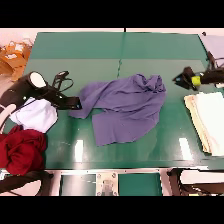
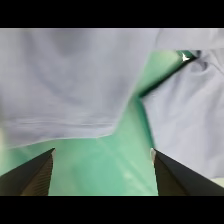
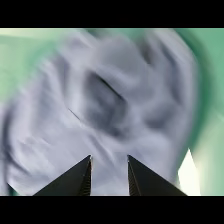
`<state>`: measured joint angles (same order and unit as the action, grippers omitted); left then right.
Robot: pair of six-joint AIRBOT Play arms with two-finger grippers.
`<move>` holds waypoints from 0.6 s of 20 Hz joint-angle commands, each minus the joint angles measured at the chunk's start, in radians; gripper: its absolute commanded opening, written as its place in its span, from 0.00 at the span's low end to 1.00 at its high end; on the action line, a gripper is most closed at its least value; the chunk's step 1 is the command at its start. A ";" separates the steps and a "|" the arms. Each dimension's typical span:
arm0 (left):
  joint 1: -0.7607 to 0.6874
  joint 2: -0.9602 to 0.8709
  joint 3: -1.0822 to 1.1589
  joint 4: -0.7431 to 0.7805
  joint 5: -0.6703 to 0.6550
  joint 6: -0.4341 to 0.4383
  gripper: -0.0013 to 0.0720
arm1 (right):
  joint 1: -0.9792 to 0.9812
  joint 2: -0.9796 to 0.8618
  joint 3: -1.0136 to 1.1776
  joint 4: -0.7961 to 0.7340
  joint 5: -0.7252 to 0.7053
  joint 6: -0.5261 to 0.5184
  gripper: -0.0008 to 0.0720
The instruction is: Fold the shirts.
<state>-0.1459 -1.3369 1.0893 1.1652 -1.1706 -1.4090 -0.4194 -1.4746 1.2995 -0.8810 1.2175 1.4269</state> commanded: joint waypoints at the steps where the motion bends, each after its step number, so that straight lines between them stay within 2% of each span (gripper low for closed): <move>1: 0.006 -0.001 0.108 0.140 -0.067 -0.002 0.90 | -0.051 0.191 -0.237 -0.148 0.084 0.088 0.37; 2: 0.028 -0.002 0.129 0.137 -0.066 -0.002 0.83 | -0.043 0.271 -0.354 -0.144 0.081 0.103 0.39; 6: 0.212 -0.003 0.144 -0.006 -0.102 -0.003 0.83 | 0.061 0.529 -0.757 -0.132 0.014 0.148 0.53; 7: 0.261 -0.003 0.144 -0.048 -0.120 0.005 0.83 | 0.106 0.567 -0.838 -0.094 -0.011 0.151 0.53; 9: 0.345 -0.003 0.144 -0.090 -0.150 0.027 0.83 | 0.211 0.587 -0.964 0.027 -0.109 0.151 0.55; 10: 0.378 -0.003 0.144 -0.091 -0.166 0.031 0.83 | 0.281 0.581 -1.015 0.084 -0.189 0.151 0.58; 12: 0.426 -0.003 0.144 -0.091 -0.193 0.031 0.83 | 0.428 0.554 -1.067 0.198 -0.347 0.150 0.57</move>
<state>0.1940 -1.3396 1.2297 1.1133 -1.3121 -1.3903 -0.1535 -0.9337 0.3630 -0.8387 1.0664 1.5677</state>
